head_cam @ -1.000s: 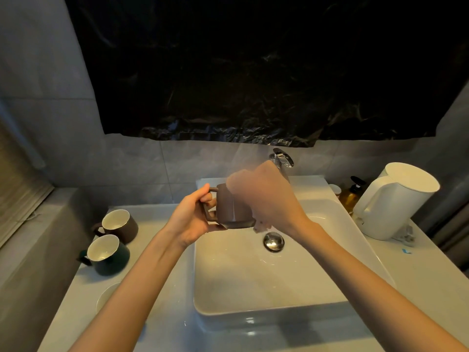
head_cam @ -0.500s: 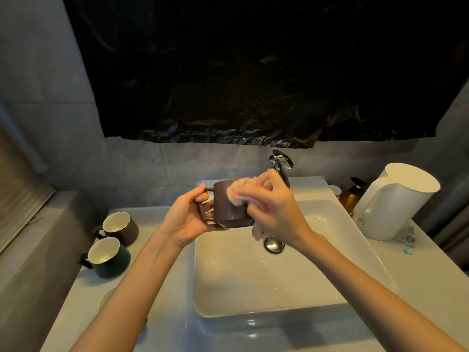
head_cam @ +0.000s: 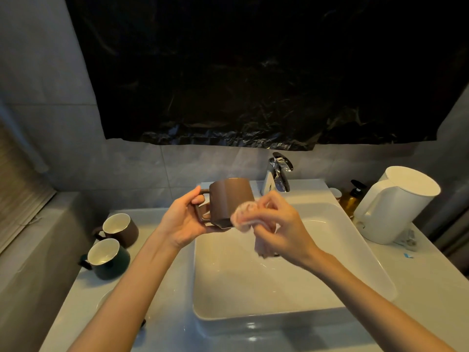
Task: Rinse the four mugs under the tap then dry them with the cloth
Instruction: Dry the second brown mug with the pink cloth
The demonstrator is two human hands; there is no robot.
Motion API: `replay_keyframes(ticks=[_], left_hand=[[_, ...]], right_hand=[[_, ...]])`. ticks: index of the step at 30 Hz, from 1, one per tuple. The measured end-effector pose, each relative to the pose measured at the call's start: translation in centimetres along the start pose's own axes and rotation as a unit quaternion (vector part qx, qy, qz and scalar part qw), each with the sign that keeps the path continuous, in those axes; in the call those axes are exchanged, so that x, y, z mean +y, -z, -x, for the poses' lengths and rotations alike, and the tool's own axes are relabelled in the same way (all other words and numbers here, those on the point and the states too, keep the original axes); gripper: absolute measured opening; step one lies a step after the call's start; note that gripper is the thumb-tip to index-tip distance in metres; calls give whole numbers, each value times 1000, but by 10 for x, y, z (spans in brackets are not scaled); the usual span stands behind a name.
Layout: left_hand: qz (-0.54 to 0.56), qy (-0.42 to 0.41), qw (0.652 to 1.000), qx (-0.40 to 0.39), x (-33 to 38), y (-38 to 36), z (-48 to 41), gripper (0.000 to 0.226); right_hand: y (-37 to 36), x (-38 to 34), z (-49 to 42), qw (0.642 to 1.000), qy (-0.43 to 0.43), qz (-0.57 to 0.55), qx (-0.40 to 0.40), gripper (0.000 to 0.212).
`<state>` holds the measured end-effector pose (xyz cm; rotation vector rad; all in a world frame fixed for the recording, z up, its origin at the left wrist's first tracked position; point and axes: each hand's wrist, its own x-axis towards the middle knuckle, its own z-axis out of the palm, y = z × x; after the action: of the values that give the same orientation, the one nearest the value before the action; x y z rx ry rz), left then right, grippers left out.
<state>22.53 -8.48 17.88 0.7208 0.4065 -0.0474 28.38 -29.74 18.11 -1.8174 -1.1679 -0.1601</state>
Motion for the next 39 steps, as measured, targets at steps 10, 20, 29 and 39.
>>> replay_keyframes(ticks=[10, 20, 29, 39], left_hand=[[-40, -20, 998, -33, 5, 3, 6, 41], [-45, 3, 998, -53, 8, -9, 14, 40], [-345, -133, 929, -18, 3, -17, 26, 67], [-664, -496, 557, 45, -15, -30, 19, 95]], right_hand=[[33, 9, -33, 959, -256, -103, 67, 17], [12, 8, -26, 978, -44, 194, -55, 117], [17, -3, -33, 966, 28, 258, -8, 83], [21, -4, -38, 977, 39, 209, -29, 92]])
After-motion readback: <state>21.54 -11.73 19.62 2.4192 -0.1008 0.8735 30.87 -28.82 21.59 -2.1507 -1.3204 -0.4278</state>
